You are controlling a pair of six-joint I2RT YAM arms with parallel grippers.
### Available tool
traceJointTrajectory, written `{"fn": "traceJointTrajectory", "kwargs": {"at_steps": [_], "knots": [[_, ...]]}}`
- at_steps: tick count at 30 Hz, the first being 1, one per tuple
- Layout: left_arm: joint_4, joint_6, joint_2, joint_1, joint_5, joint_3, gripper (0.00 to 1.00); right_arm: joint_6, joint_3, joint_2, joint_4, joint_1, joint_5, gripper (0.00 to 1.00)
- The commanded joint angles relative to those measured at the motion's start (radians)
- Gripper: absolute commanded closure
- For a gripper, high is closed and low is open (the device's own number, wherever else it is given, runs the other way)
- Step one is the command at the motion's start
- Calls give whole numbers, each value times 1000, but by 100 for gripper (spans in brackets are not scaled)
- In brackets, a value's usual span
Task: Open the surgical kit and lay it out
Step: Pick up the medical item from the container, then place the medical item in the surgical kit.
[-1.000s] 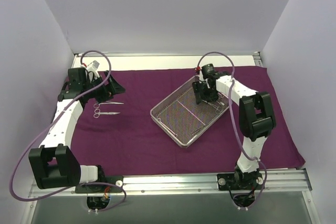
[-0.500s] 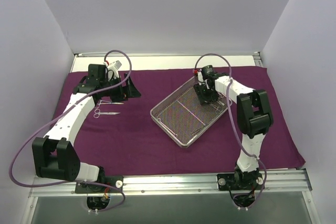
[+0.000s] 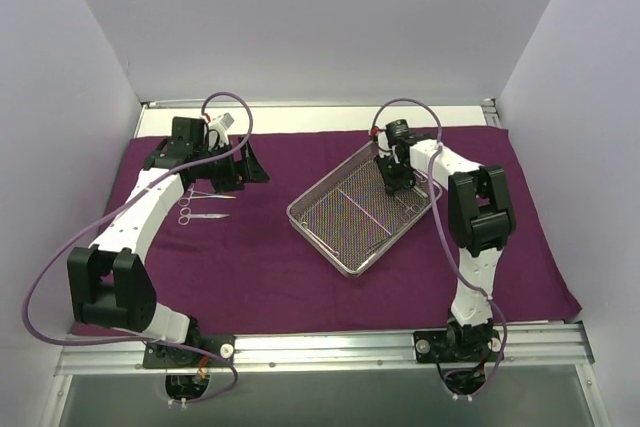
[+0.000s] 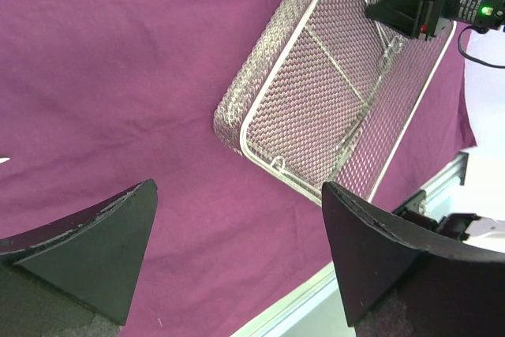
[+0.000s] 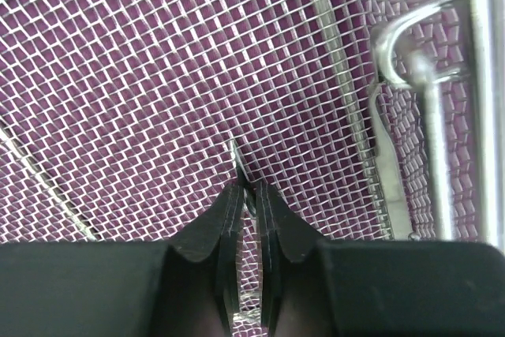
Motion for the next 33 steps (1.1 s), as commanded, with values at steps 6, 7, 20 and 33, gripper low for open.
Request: {"fn": "traceJointTrajectory", "kwargs": {"at_steps": [6,7,20,33], "knots": [[46,-15,61,3,109,55,6,114,49,-44,-49,78,234,100],[56,-17,61,3,111,55,6,123,52,-74,-66,78,246,100],[168,-156,41,-37,166,12,11,460,80,-213,-92,92,78,100],[296,-252,96,-253,122,58,25,635,187,-259,-82,132,-122,100]]}}
